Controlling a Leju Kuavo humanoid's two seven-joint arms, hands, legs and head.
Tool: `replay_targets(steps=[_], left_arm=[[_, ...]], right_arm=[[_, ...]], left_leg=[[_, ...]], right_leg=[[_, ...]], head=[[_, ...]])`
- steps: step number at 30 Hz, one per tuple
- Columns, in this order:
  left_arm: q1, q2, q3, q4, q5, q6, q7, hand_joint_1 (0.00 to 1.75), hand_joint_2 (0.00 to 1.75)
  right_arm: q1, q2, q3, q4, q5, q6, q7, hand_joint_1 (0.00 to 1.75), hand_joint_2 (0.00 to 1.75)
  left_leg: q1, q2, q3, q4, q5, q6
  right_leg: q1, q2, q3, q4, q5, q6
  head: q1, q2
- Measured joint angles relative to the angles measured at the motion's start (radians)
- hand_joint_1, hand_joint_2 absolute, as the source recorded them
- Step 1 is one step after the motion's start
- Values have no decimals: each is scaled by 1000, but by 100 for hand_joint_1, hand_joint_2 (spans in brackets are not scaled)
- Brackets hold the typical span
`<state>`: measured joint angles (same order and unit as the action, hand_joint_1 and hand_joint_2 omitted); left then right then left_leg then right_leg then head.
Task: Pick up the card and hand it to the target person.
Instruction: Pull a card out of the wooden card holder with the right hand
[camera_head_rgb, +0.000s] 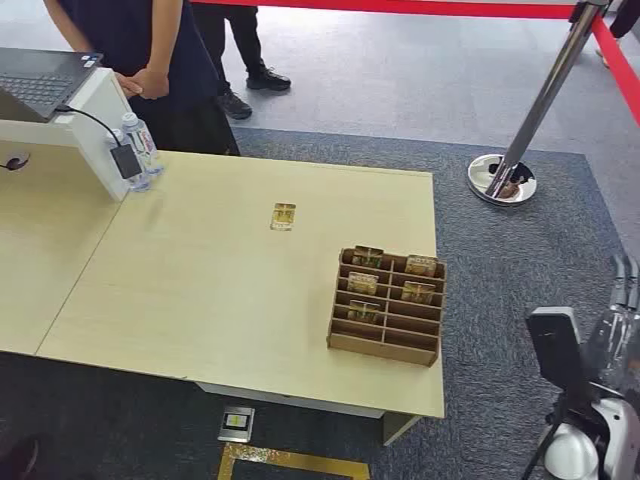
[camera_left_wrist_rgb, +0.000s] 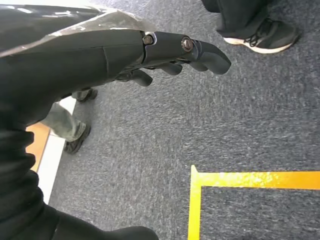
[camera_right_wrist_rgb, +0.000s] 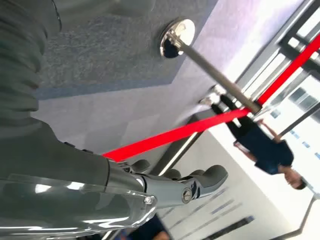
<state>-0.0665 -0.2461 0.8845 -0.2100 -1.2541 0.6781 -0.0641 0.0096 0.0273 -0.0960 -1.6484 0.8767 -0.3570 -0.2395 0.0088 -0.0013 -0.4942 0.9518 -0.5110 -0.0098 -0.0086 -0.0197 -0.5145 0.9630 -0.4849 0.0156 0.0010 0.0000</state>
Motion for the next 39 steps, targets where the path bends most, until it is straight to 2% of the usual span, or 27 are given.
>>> replay_targets(steps=[5, 7, 11, 13, 16, 21, 23, 39], left_arm=[[-1, 0, 1, 0, 1, 2, 4, 0, 175], [-1, 0, 1, 0, 0, 2, 7, 0, 175], [-1, 0, 1, 0, 0, 2, 7, 0, 175], [-1, 0, 1, 0, 0, 2, 8, 0, 175], [-3, -1, 1, 1, 0, 2, 10, 0, 175], [-2, -1, 1, 2, -2, 2, 17, 0, 175], [-2, -1, 1, 2, -3, 2, 19, 0, 175], [-3, -1, 1, 2, -9, 2, 20, 0, 175]], right_arm=[[-10, 3, 112, 4, 66, 38, 58, 15, 175], [-22, 4, 160, 11, 103, 56, 90, 28, 175], [-39, 8, 211, 21, 161, 83, 142, 70, 175], [-46, 9, 229, 25, 172, 87, 150, 78, 175], [-64, 10, 279, 36, 200, 100, 181, 77, 175], [-92, 8, 328, 53, 224, 109, 234, 55, 175], [-103, 7, 341, 62, 233, 109, 253, 54, 175], [-165, 6, 418, 170, 367, 115, 386, 75, 175]], left_leg=[[0, 0, 0, 0, 0, 0], [0, 0, 0, 0, 0, 0], [0, 0, 0, 0, 0, 0], [0, 0, 0, 0, 0, 0], [0, 1, 0, 0, 0, 0], [0, 1, 0, 0, 0, 0], [0, 1, 0, 0, 0, 0], [0, 1, 0, 0, 0, 0]], right_leg=[[0, 0, 0, 0, 0, 0], [0, 0, 0, 0, 0, 0], [0, 0, 0, 0, 0, 0], [0, 0, 0, 0, 0, 0], [0, 0, 0, 0, 0, 0], [0, 0, 0, 0, 0, 0], [0, 0, 0, 0, 0, 0], [0, 0, 0, 0, 0, 0]], head=[[0, 0], [0, 0], [0, 0], [0, 0], [0, 0], [0, 0], [0, 0], [0, 0]])
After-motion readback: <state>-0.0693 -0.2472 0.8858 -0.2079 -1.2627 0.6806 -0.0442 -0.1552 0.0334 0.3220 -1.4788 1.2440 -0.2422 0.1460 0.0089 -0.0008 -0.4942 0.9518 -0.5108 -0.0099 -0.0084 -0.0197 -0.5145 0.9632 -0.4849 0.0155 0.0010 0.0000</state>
